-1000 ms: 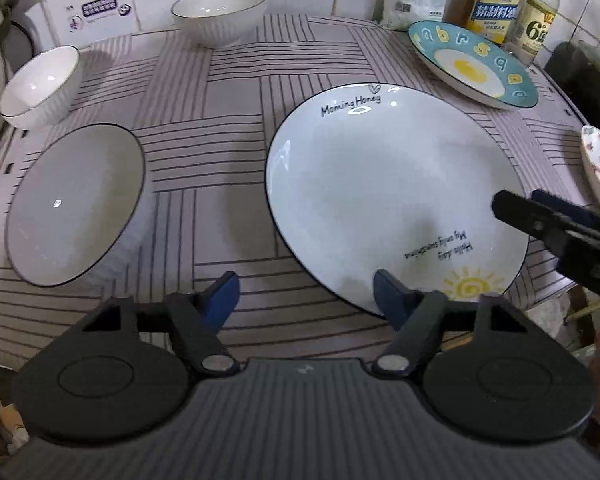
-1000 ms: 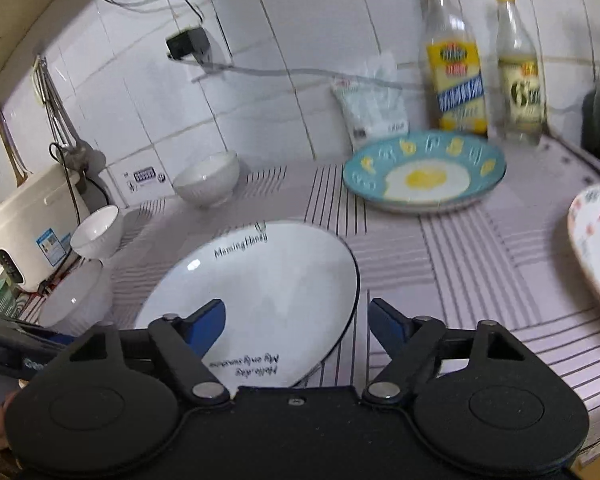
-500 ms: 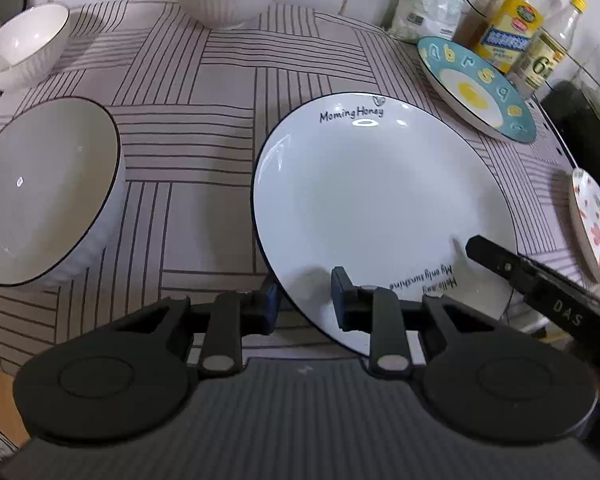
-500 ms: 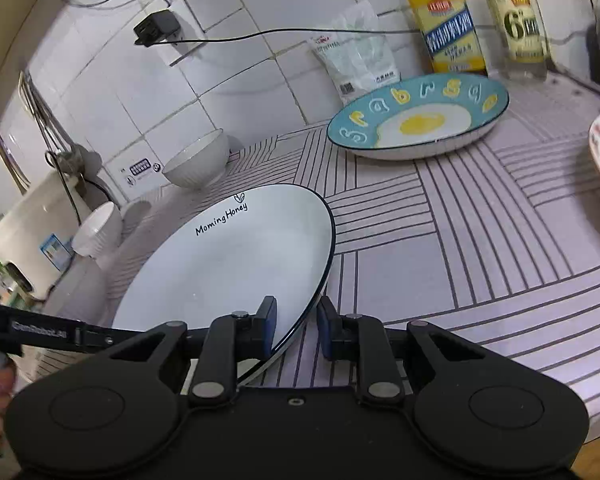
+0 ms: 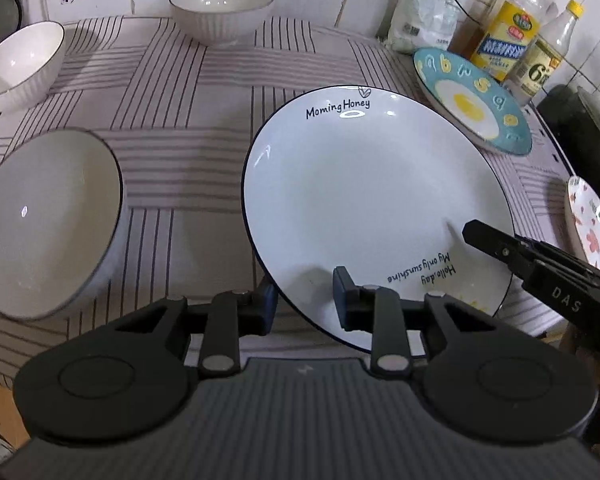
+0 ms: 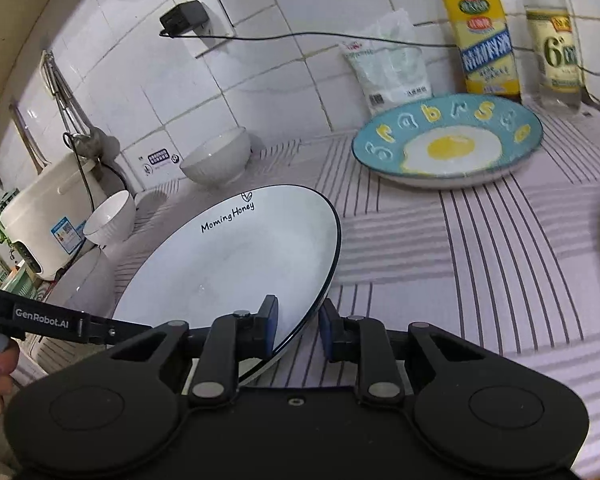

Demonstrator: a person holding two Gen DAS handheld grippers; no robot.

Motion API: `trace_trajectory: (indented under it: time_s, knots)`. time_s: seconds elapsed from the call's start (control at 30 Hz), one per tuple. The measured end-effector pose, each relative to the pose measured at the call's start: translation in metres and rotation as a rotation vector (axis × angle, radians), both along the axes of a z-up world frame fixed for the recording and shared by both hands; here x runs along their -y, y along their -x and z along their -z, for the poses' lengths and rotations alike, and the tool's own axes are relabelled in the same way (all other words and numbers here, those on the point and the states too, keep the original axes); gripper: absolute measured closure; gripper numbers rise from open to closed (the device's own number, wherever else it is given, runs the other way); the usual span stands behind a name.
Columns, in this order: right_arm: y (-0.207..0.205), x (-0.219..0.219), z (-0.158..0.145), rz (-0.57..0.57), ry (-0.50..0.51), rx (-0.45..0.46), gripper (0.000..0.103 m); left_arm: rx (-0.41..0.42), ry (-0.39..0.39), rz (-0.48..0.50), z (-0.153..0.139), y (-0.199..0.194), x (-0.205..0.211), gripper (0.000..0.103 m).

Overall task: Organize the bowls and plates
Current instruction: 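Close both grippers on the white plate rim and lift it, then lower the white plate onto the cloth and open both grippers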

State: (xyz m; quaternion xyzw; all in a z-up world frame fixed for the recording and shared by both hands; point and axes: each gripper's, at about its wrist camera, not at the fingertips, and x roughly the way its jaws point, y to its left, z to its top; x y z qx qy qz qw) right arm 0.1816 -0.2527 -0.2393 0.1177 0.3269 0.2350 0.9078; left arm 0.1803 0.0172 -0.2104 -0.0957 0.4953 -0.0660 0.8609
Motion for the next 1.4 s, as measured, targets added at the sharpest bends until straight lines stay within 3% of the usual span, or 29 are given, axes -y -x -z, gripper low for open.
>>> trace_trajectory:
  time_s: [0.53,0.9,1.2,1.33,1.4]
  knots:
    - [-0.071,-0.031,-0.015,-0.038,0.047,0.039,0.077,-0.002,-0.023,-0.05,-0.007,-0.072,-0.019,0.072]
    - [-0.094,-0.05,-0.002,-0.021,0.127,0.017,0.077,-0.072,-0.036,-0.078,0.009,-0.101,-0.022,0.071]
    - [-0.096,-0.052,0.004,0.002,0.134,0.001,0.075,-0.069,-0.101,-0.082,0.004,-0.105,-0.013,0.069]
    - [-0.08,-0.063,-0.011,0.033,0.221,0.0,0.071,-0.042,-0.242,-0.053,-0.01,-0.096,0.003,0.062]
    - [-0.063,-0.063,-0.023,0.048,0.24,0.027,0.063,-0.012,-0.27,-0.037,-0.022,-0.088,0.009,0.059]
